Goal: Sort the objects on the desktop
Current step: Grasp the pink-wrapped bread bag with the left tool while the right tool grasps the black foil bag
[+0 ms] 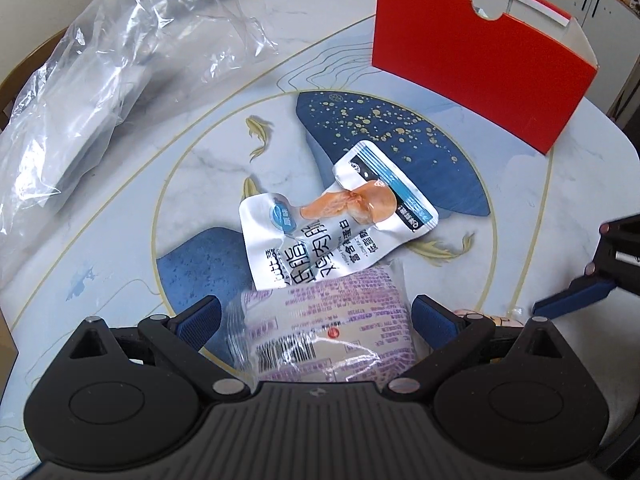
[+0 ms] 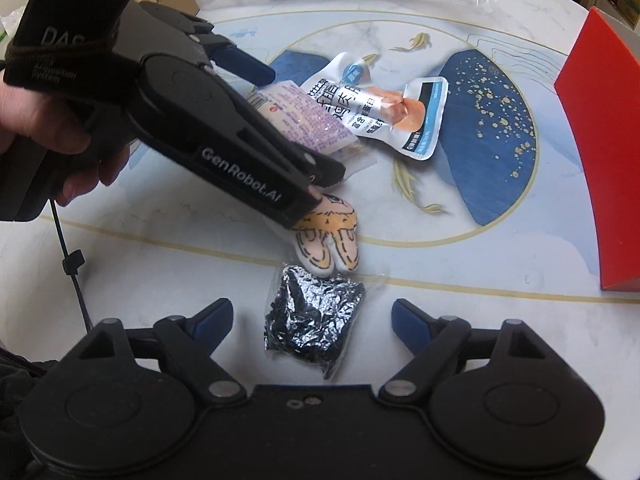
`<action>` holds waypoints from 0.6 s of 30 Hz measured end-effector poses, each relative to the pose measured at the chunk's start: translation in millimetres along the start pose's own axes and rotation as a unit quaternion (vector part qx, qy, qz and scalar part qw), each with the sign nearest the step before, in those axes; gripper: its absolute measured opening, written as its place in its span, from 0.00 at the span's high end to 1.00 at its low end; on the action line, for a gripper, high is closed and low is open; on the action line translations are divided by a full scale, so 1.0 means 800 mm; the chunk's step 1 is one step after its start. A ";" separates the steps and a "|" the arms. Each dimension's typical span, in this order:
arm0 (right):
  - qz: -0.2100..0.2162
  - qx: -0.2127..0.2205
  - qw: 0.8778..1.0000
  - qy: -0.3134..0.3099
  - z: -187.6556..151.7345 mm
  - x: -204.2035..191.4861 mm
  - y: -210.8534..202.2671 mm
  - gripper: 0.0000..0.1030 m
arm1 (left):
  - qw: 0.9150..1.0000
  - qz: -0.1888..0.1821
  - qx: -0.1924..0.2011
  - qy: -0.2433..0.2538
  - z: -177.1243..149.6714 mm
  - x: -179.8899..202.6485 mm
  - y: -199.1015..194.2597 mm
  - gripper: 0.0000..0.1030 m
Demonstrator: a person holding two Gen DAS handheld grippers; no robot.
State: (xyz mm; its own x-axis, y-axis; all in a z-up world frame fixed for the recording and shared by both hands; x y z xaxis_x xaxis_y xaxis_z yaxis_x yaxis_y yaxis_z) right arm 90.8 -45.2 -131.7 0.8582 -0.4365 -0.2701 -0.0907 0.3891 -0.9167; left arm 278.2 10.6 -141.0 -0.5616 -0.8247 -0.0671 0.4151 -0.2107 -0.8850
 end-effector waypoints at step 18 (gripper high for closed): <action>-0.029 0.008 0.999 -0.016 0.005 0.002 -0.001 0.46 | 1.000 -0.007 0.004 -0.017 -0.008 0.000 -0.005 0.17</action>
State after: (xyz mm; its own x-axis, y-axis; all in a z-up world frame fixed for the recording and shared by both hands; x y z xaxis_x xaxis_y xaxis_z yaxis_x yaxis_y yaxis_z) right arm 93.9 -43.1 -130.2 0.8780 -0.4317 -0.2068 -0.0330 0.3763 -0.9259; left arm 271.7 14.8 -140.4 -0.5427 -0.8391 -0.0381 0.4131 -0.2272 -0.8819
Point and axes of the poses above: each gripper's, at about its wrist camera, not at the fingertips, and y roughly the way its jaws point, x to its right, z to its top, the point moved 3 cm from there along y, roughly the way its jaws point, and after that the axes turned 3 degrees about y, right-handed, at the moved point
